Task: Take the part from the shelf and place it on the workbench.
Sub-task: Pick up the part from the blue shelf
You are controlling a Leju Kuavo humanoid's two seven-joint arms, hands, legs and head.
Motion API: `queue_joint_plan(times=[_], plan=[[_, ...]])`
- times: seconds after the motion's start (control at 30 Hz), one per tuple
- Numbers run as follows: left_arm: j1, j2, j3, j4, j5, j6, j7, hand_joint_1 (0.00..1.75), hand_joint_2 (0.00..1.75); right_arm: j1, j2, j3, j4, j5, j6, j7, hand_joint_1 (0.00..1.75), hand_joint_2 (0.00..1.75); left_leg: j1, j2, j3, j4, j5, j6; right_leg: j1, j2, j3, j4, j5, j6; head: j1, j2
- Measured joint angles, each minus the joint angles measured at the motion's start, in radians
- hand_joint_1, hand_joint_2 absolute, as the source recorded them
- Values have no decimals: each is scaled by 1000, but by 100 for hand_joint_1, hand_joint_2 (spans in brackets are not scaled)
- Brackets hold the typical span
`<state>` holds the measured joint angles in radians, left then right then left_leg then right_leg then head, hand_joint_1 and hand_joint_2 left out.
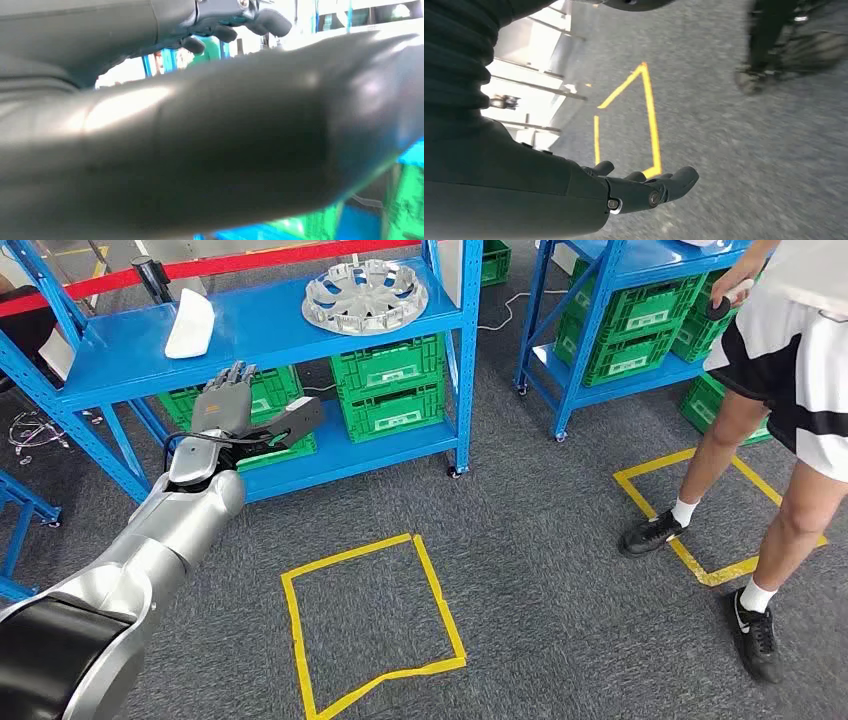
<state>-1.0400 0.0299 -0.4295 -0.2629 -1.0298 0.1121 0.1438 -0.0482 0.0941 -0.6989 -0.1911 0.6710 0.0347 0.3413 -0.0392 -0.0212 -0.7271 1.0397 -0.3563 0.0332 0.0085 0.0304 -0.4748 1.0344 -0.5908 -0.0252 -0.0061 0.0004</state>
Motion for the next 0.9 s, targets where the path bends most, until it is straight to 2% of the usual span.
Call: queue_joint_plan(times=[0.1, 0.13, 0.17, 0.2, 0.23, 0.27, 0.3, 0.33, 0.37, 0.4, 0.43, 0.47, 0.5, 0.53, 0.57, 0.6, 0.67, 0.7, 0.77, 0.83, 0.87, 0.9], plan=[[-15, 1, -5, 0, -10, -4, 14, 0, 0, -2, -4, -1, 0, 0, 0, -6, 0, 175, 2, 1, 23, -5, -14, -3, -1, 4, 12, 1, -2, 7, -4, 0], [-25, 1, -6, 0, -15, -5, 20, 0, 0, -2, -6, -1, 0, 0, 0, -3, 0, 175, 5, 2, 35, -11, -20, -3, -1, 2, 5, 22, 7, 10, -4, 0], [-36, 1, -7, 0, -21, -6, 29, 0, 0, -3, -7, -1, 0, 0, 0, 2, 0, 175, 8, 2, 49, -17, -28, 0, 0, -2, -15, 64, 25, 15, -3, 0], [-45, 1, -8, 0, -27, -8, 38, 0, 0, -4, -8, -1, 0, 0, 0, 4, 0, 175, 13, 2, 65, -22, -36, 3, 0, -8, -53, 123, 37, 22, -2, 0], [-50, 2, -10, 1, -33, -12, 50, 0, 0, -4, -9, -1, 0, 1, 1, 4, 0, 175, 16, 3, 81, -25, -48, 6, -3, -13, -100, 187, 35, 29, 0, 0], [-53, 2, -11, 3, -39, -16, 62, 0, 0, -5, -9, -1, 0, 2, 1, 0, 0, 175, 18, 3, 95, -27, -60, 8, -7, -18, -147, 241, 13, 35, 1, 0], [-54, 2, -13, 5, -44, -20, 74, 0, 0, -4, -11, -2, 0, 3, 1, -4, 0, 175, 20, 3, 109, -27, -74, 7, -11, -19, -189, 275, -25, 41, 1, 0], [-54, 3, -15, 6, -47, -24, 84, 0, 0, -3, -12, -2, 0, 3, 1, -8, 0, 175, 22, 3, 124, -27, -87, 6, -15, -21, -220, 284, -62, 45, 1, 0], [-55, 4, -15, 8, -49, -27, 92, 0, 0, -2, -13, -3, 0, 4, 1, -9, 0, 175, 25, 2, 140, -26, -101, 3, -18, -22, -237, 268, -79, 48, 1, 0], [-56, 5, -16, 9, -50, -29, 98, 0, 0, -1, -13, -4, 0, 4, 1, -9, 0, 175, 29, 2, 157, -25, -116, -2, -21, -24, -243, 228, -67, 53, 1, 0], [-58, 7, -16, 11, -50, -30, 104, 0, 0, -1, -14, -6, 0, 5, 1, -9, 0, 175, 33, 2, 174, -23, -132, -8, -25, -26, -238, 168, -20, 58, 1, 0], [-61, 8, -16, 12, -51, -30, 110, 0, 0, 1, -14, -7, 1, 6, 1, -10, 0, 175, 35, 2, 189, -18, -148, -14, -28, -31, -230, 103, 52, 62, 2, 0], [-64, 9, -16, 14, -51, -30, 119, 0, 0, 2, -14, -8, 2, 7, 1, -14, 0, 175, 36, 1, 198, -14, -163, -21, -30, -36, -222, 53, 112, 60, 4, 0], [-68, 12, -17, 16, -51, -29, 129, 0, 0, 2, -14, -9, 2, 8, 1, -20, 0, 175, 35, 1, 204, -13, -175, -29, -29, -39, -216, 23, 158, 54, 4, 0], [-72, 17, -17, 18, -50, -28, 141, 0, 0, 3, -14, -9, 3, 10, 2, -27, 0, 175, 34, 0, 209, -10, -182, -36, -27, -42, -214, 13, 177, 43, 4, 0], [-76, 24, -17, 18, -49, -25, 152, 0, 0, 2, -14, -9, 3, 11, 4, -34, 0, 131, 33, 0, 211, -10, -185, -43, -26, -41, -209, 14, 171, 30, 3, 0], [-85, 43, -17, 18, -43, -18, 166, 0, 0, 2, -14, -10, 3, 12, 12, -36, 0, 44, 35, 4, 202, 20, -180, -55, -27, -37, -195, 10, 163, 12, 1, 0], [-89, 52, -17, 18, -39, -15, 169, 0, 0, 2, -15, -10, 3, 12, 16, -35, 0, 0, 36, 7, 180, 56, -179, -59, -28, -34, -185, 9, 156, 5, 0, 0], [-93, 69, -17, 21, -31, -8, 172, 0, 0, 2, -16, -11, 3, 12, 28, -33, 0, 0, 38, 11, 105, 169, -205, -66, -29, -29, -161, 5, 137, -3, -1, 0], [-89, 85, -17, 26, -20, 0, 172, 0, 0, 4, -18, -14, 3, 10, 47, -33, 0, 0, 39, 12, 31, 250, -258, -70, -27, -26, -132, 4, 112, -5, -2, 0], [-86, 93, -17, 28, -15, 4, 170, 0, 0, 4, -19, -15, 3, 8, 58, -33, 0, 0, 39, 12, 10, 253, -269, -70, -25, -25, -115, 4, 99, -6, -2, 0], [-83, 101, -16, 29, -11, 7, 168, 0, 0, 5, -20, -16, 3, 7, 66, -33, 0, 0, 39, 12, 4, 227, -258, -67, -24, -24, -96, 4, 85, -6, -2, 0]])
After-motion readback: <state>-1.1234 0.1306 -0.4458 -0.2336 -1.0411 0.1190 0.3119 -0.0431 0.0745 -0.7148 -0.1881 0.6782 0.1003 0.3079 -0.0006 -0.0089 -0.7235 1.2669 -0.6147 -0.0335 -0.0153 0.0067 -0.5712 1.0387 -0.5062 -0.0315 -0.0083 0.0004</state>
